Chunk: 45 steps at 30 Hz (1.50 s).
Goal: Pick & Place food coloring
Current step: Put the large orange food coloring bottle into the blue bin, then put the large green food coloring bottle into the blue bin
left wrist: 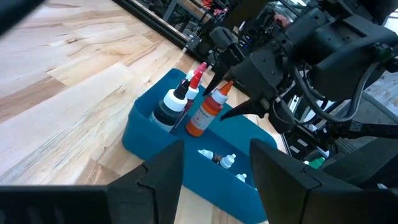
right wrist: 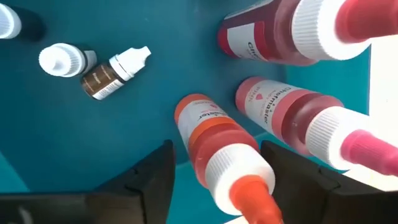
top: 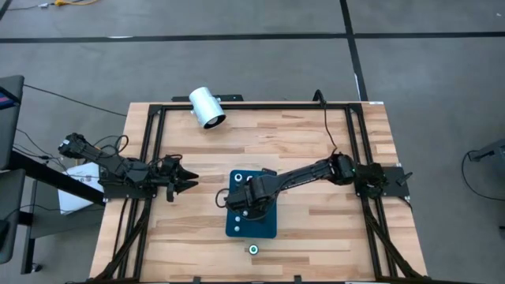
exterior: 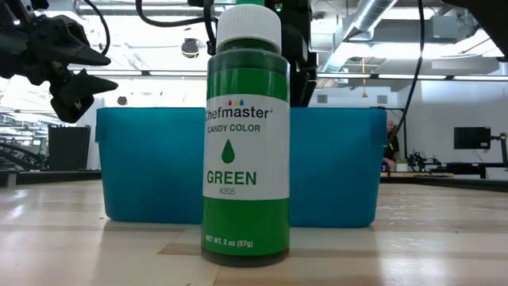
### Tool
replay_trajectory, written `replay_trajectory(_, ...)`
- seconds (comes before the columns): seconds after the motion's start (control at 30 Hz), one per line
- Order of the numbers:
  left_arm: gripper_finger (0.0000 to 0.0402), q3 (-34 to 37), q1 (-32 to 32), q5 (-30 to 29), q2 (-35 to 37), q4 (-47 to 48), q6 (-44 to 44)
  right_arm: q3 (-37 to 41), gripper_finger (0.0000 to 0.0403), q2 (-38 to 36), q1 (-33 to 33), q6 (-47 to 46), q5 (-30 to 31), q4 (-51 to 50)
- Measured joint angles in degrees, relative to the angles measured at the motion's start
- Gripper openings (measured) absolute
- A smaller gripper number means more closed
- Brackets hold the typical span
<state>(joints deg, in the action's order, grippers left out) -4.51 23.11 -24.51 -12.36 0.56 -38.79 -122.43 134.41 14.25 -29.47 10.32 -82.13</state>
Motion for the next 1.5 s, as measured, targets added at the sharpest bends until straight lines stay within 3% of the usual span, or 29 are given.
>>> replay_trajectory(0.33, 0.0174, 0.0, -0.01, -0.22, 0.0, 0.0, 0.03, -1.91, 0.0228, -0.26, -0.15, 2.24, 0.0, -2.33)
replay_trajectory(0.73, 0.0174, 0.0, -0.01, -0.21, -0.01, 0.0, 0.03, -12.61, 0.0225, -0.38, 0.03, 3.06, 0.03, -7.18)
replay_trajectory(0.87, 0.0174, 0.0, -0.01, -0.2, -0.02, -0.02, 0.03, -11.7, 0.0225, -3.37, 0.28, 2.94, -0.65, -6.42)
replay_trajectory(1.07, 0.0174, 0.0, 0.01, -0.22, -0.02, -0.02, 0.01, -11.8, 0.0225, -7.28, 1.15, 2.04, -4.17, -4.97)
replay_trajectory(1.5, 0.0174, 0.0, 0.01, -0.26, -0.02, -0.02, 0.01, -11.8, 0.0225, -9.63, 2.65, -14.15, -17.1, 3.55)
